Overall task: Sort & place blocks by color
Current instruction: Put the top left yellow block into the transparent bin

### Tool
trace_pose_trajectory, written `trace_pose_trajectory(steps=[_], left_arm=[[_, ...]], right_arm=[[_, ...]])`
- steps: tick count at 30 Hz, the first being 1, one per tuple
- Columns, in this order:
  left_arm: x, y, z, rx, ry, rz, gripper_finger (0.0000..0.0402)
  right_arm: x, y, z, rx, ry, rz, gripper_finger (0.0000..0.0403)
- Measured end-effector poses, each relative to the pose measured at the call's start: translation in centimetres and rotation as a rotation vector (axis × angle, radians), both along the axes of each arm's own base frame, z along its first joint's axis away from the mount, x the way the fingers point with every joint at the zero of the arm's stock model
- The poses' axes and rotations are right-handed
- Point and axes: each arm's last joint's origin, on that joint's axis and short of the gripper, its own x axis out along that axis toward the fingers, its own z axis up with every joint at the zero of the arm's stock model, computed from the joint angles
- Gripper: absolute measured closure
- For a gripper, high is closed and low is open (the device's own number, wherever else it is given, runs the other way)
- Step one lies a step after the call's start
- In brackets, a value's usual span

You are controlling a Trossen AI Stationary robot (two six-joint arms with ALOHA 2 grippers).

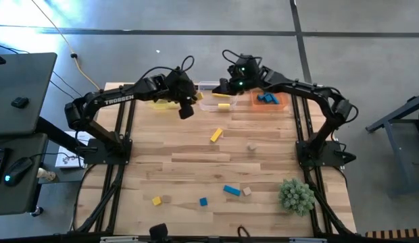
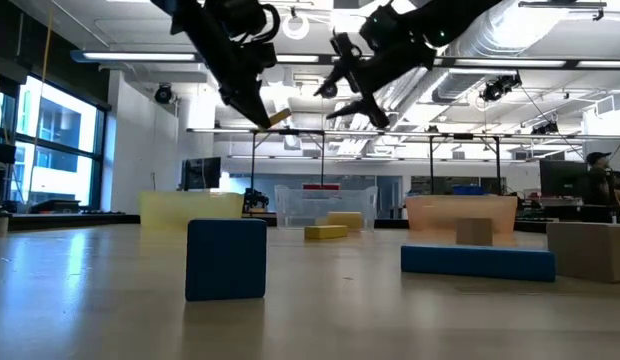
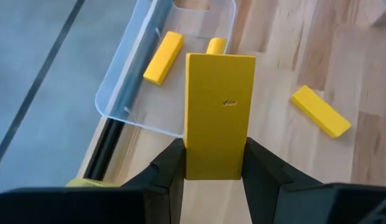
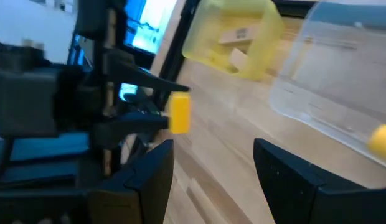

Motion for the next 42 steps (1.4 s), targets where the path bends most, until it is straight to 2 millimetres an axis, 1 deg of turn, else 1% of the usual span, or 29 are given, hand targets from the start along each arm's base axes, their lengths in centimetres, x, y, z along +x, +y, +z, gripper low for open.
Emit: trace_pose_trajectory(steps=[6, 13, 17, 19, 26, 33, 35, 37, 42], left_arm=[[0.1, -0.2, 0.0, -0.014, -0.008, -0.059, 0.0303], [0.2, -0.4, 0.0, -0.006, -0.004, -0.079, 0.0303], [0.6, -0.9, 0.0, 0.0, -0.001, -0.108, 0.0303], [0.9, -1.4, 0.0, 0.016, 0.008, -0.153, 0.0303], [2.1, -2.7, 0.3, 0.052, -0.022, -0.218, 0.0303], [2.5, -2.9, 0.6, 0.067, -0.059, -0.216, 0.0303], [2.5, -2.9, 0.6, 0.068, -0.059, -0.216, 0.0303], [2.5, -2.9, 0.6, 0.07, -0.062, -0.216, 0.0303], [2.8, -2.7, 0.9, 0.101, -0.097, -0.209, 0.0303]], right_arm=[[1.6, 2.3, 0.2, -0.062, 0.007, -0.034, 0.0194], [2.7, 4.5, 0.1, -0.087, 0.03, -0.078, 0.0194], [3.2, 5.5, 0.1, -0.072, 0.031, -0.101, 0.0194], [3.4, 6.0, 0.1, -0.072, 0.034, -0.109, 0.0194], [3.8, 7.2, 0.1, -0.05, 0.034, -0.125, 0.0194], [4.0, 7.9, 0.1, -0.044, 0.035, -0.127, 0.0198], [4.0, 7.9, 0.1, -0.055, 0.038, -0.144, 0.021], [4.0, 7.8, 0.1, -0.057, 0.039, -0.148, 0.0233], [4.0, 7.8, 0.1, -0.066, 0.042, -0.143, 0.032]])
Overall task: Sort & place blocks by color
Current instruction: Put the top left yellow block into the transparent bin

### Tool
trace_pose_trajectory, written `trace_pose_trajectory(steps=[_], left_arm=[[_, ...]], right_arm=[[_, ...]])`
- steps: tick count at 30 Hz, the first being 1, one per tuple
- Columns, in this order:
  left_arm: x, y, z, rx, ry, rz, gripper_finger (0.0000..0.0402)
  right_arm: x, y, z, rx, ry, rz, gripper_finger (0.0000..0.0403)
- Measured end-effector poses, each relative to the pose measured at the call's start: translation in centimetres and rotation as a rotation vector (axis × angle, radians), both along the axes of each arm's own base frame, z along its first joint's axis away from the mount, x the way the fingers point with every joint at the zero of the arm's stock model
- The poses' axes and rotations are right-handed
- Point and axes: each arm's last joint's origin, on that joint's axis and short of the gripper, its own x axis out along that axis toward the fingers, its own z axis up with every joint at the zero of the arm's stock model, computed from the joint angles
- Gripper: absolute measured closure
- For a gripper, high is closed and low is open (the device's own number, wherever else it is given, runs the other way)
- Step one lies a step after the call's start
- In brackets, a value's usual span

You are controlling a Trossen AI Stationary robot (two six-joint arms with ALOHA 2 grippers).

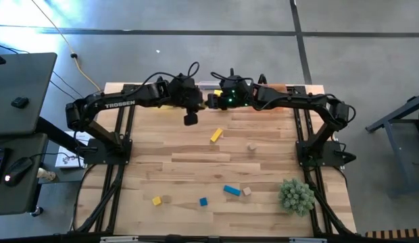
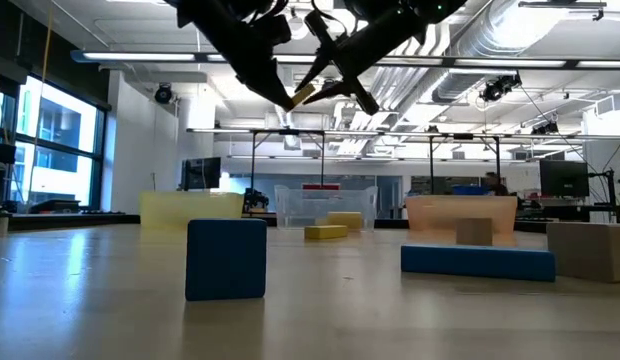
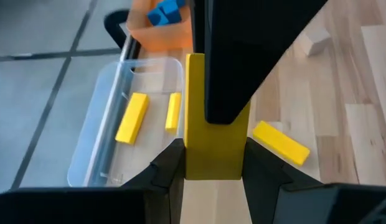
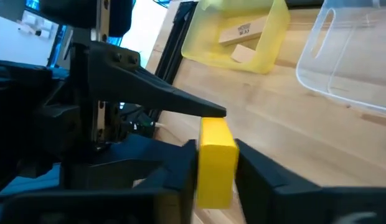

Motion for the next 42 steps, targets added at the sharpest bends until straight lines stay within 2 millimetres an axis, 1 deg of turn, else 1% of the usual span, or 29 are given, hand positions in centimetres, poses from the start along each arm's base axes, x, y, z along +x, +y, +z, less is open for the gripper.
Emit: trace_pose_trajectory(steps=[3, 4, 8, 11, 15, 18, 27, 32, 37, 42], left_arm=[[0.1, 0.1, 0.1, 0.019, -0.014, 0.01, 0.0303], [0.1, 0.2, 0.2, 0.026, -0.021, 0.015, 0.0302], [0.2, 0.4, 0.4, 0.069, -0.024, 0.055, 0.0271], [0.3, 0.5, 0.6, 0.092, -0.04, 0.076, 0.0242], [0.3, 0.5, 0.6, 0.068, -0.059, 0.115, 0.0217], [0.2, 0.6, 0.7, 0.036, -0.08, 0.15, 0.021], [0.1, 0.8, 0.6, -0.05, -0.134, 0.261, 0.021], [0.0, 1.0, 0.7, -0.105, -0.176, 0.36, 0.021], [-0.1, 1.0, 0.6, -0.189, -0.218, 0.445, 0.021], [-0.2, 0.9, 0.4, -0.256, -0.236, 0.509, 0.021]], right_arm=[[-0.1, -0.2, 0.1, -0.017, -0.002, -0.002, 0.037], [-0.1, -0.3, 0.1, -0.03, -0.002, 0.003, 0.0372], [-0.4, -1.1, 0.3, -0.066, -0.001, 0.005, 0.0372], [-0.7, -2.0, 0.1, -0.091, 0.023, 0.014, 0.036], [-1.5, -3.5, -0.2, -0.125, 0.053, 0.032, 0.0365], [-2.3, -4.9, -0.5, -0.165, 0.098, 0.032, 0.037], [-5.1, -9.9, -0.8, -0.338, 0.186, 0.013, 0.0365], [-5.3, -11.9, -2.6, -0.417, 0.263, 0.066, 0.0365], [-4.3, -12.5, -5.2, -0.396, 0.276, 0.17, 0.0365], [-3.6, -12.9, -7.4, -0.351, 0.285, 0.212, 0.0365]])
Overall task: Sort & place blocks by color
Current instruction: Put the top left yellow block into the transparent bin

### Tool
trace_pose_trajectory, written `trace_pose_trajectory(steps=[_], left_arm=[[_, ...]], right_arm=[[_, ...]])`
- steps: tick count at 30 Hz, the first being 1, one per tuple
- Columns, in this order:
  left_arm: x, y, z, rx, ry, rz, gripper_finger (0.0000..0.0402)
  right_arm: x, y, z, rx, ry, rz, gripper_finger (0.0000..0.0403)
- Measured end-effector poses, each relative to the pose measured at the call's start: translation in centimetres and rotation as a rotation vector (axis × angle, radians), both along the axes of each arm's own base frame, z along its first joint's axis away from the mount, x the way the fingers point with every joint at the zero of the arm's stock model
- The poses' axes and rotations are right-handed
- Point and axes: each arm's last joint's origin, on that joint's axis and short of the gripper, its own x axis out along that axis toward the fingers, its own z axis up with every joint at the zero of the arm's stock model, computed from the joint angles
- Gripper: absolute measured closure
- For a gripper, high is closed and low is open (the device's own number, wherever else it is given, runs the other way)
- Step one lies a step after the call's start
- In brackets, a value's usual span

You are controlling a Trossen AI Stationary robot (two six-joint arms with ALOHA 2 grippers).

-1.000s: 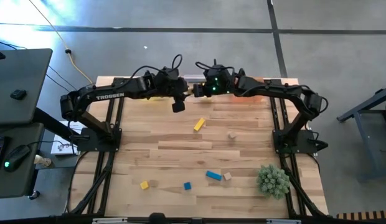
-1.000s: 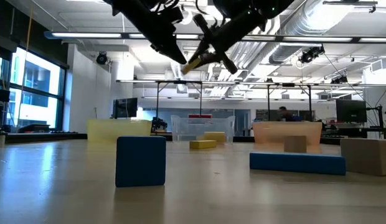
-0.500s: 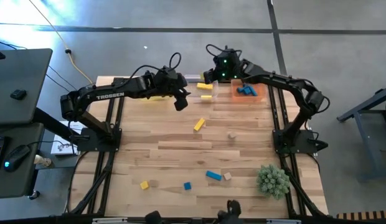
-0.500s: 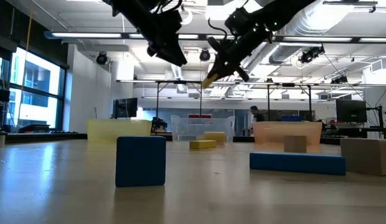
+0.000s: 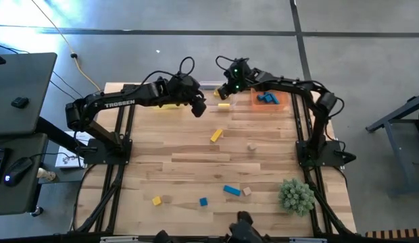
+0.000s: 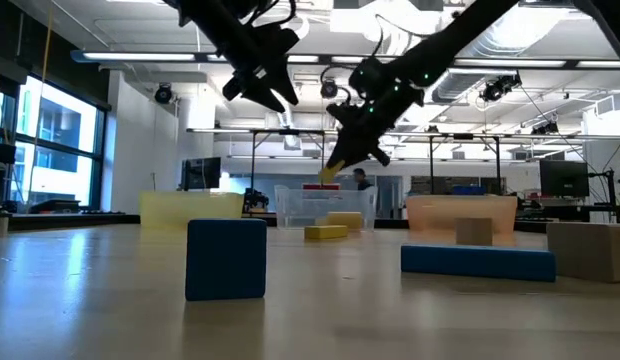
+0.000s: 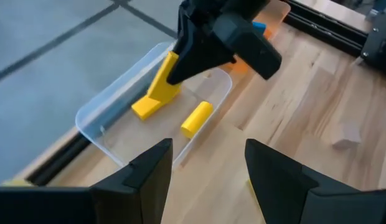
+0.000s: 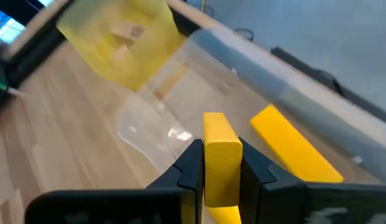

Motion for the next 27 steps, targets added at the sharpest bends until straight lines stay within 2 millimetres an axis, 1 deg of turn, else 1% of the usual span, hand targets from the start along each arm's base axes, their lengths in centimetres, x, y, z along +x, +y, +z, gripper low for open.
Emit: trace_pose_trajectory(steps=[6, 12, 18, 22, 27], left_arm=[[-0.3, -0.2, -0.4, -0.085, 0.0, 0.065, 0.021], [-0.8, -0.6, -1.0, -0.171, 0.046, 0.115, 0.0209], [-1.0, -1.7, -1.6, -0.227, 0.12, 0.119, 0.0209], [-1.0, -2.4, -1.8, -0.241, 0.158, 0.1, 0.0209], [-0.8, -2.9, -1.9, -0.242, 0.169, 0.082, 0.0209]], right_arm=[[0.7, -0.2, -2.6, 0.048, 0.035, 0.05, 0.0364], [1.2, -0.3, -4.3, 0.054, 0.065, 0.082, 0.0364], [1.4, -0.1, -4.7, 0.058, 0.076, 0.094, 0.0361], [1.5, 0.1, -4.7, 0.052, 0.085, 0.113, 0.034], [1.7, 0.6, -4.8, 0.052, 0.103, 0.11, 0.0288]])
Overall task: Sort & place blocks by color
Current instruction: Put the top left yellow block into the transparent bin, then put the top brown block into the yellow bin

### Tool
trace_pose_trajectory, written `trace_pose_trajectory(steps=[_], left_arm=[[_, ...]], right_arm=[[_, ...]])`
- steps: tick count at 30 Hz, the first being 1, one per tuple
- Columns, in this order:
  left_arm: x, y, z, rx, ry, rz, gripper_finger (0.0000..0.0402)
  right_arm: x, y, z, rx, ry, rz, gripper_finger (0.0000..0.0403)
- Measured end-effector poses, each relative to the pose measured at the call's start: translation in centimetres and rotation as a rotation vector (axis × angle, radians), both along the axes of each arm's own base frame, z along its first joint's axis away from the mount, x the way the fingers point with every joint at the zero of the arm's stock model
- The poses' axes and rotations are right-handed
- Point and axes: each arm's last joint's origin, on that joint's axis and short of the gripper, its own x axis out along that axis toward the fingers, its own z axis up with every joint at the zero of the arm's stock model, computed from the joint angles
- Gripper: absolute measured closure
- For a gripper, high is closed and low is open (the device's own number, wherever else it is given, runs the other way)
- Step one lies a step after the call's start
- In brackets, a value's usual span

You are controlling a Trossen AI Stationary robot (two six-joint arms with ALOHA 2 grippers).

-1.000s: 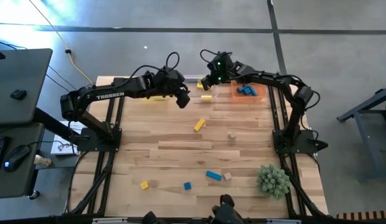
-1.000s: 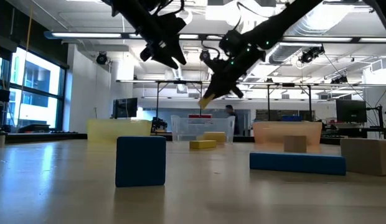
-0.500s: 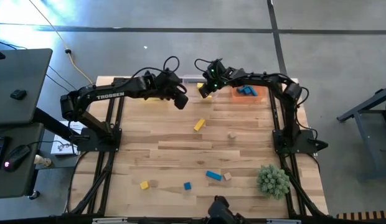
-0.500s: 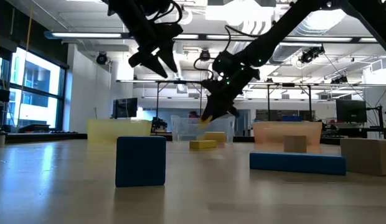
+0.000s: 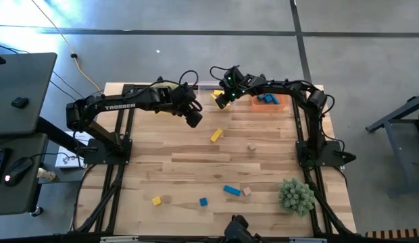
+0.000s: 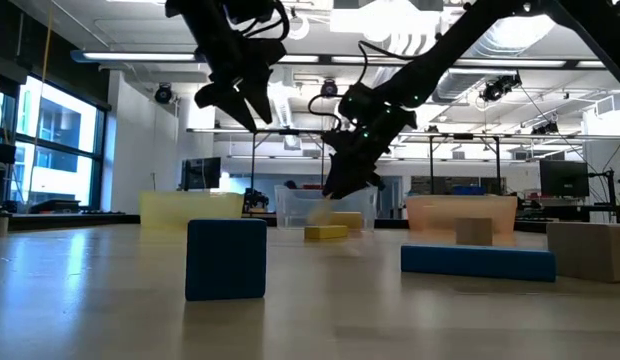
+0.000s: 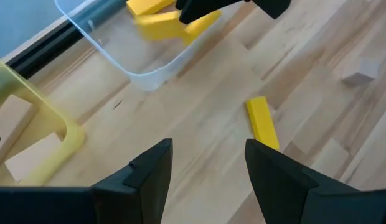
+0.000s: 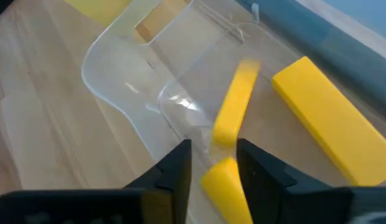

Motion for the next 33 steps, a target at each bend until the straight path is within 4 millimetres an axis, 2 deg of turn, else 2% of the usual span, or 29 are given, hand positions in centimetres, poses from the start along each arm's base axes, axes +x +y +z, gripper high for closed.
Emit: trace_pose_trajectory(steps=[6, 12, 16, 20, 28, 33], left_arm=[[-0.1, -0.4, -0.2, 0.007, 0.047, -0.05, 0.0209], [-0.7, -0.7, -0.5, -0.008, 0.133, -0.096, 0.0209], [-0.7, -0.8, -0.6, -0.008, 0.147, -0.136, 0.0209], [-0.5, -1.4, -0.6, -0.004, 0.155, -0.195, 0.0209], [0.0, -2.7, -0.6, 0.02, 0.183, -0.299, 0.0209], [0.3, -3.4, -0.6, 0.031, 0.188, -0.34, 0.0209]], right_arm=[[-0.3, 0.5, 1.1, 0.055, -0.001, -0.048, 0.0237], [-1.5, 2.2, 3.8, 0.131, 0.031, -0.098, 0.0226], [-1.8, 4.7, 5.7, 0.172, 0.067, -0.075, 0.0231], [-2.1, 7.5, 6.7, 0.197, 0.153, -0.096, 0.0236], [-2.2, 13.9, 6.3, 0.247, 0.415, -0.06, 0.0238], [-2.5, 17.7, 6.0, 0.195, 0.573, -0.057, 0.0238]])
